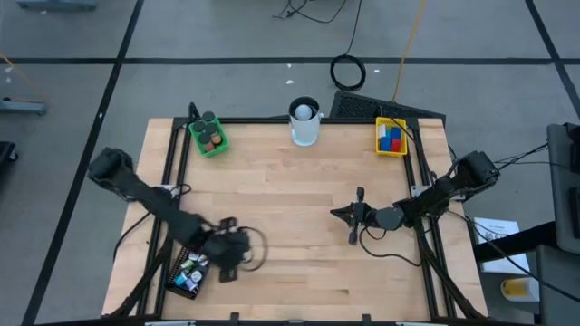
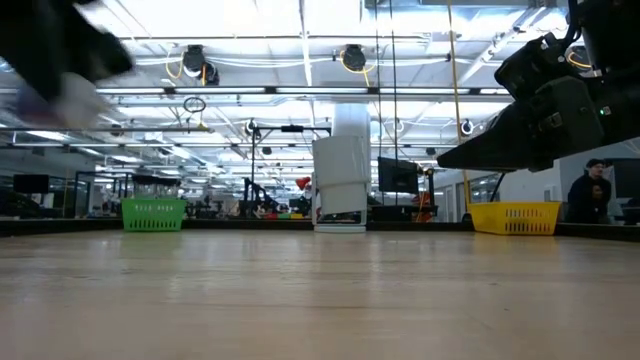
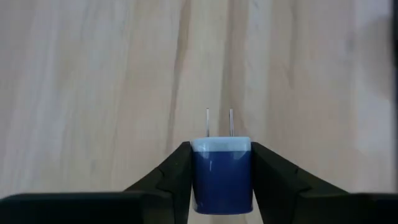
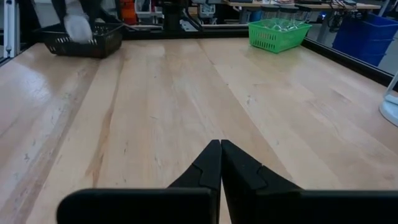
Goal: Pick & Place Office items
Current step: Put the purple charger adaptor into the black bin
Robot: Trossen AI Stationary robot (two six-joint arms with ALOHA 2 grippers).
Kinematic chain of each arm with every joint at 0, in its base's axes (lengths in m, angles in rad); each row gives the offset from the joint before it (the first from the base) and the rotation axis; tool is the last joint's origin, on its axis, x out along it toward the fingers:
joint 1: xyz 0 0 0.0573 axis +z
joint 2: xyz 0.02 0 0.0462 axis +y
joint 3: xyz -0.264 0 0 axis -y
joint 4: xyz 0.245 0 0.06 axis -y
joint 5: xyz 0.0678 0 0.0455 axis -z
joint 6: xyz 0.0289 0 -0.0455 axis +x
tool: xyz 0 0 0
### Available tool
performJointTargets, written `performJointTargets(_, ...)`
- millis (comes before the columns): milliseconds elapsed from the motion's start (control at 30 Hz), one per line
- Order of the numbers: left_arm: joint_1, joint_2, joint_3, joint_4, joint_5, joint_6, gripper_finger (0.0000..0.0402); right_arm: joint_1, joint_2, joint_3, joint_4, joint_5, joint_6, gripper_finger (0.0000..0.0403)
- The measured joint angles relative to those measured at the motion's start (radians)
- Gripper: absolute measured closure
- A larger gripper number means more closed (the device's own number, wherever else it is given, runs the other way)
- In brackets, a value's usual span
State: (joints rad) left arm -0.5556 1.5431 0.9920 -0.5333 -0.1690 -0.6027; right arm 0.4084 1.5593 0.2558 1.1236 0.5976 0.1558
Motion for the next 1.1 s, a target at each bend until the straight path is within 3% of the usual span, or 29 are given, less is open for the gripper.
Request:
performJointTargets(133,-0.142,-0.121,0.0,-0.134,-0.03,-0.195,0.0268,0.0,0.0,0.0,-0.003,0.0,0.001,0.0402)
performJointTargets(267,-0.323,-0.189,0.0,-0.213,-0.132,-0.422,0.0268,0.0,0.0,0.0,-0.002,0.0,0.0,0.0402)
performJointTargets(467,-0.559,-0.167,0.0,-0.34,-0.217,-0.814,0.0268,0.0,0.0,0.0,0.001,0.0,0.0,0.0402)
performJointTargets(667,-0.732,-0.114,0.0,-0.44,-0.172,-1.137,0.0268,0.0,0.0,0.0,0.001,0.0,0.0,0.0402)
performJointTargets(833,-0.798,-0.054,0.0,-0.452,-0.177,-1.285,0.0268,0.0,0.0,0.0,0.001,0.0,0.0,0.0402)
performJointTargets(1100,-0.784,0.008,0.0,-0.512,-0.182,-1.335,0.0267,0.0,0.0,0.0,0.001,0.0,0.01,0.0402)
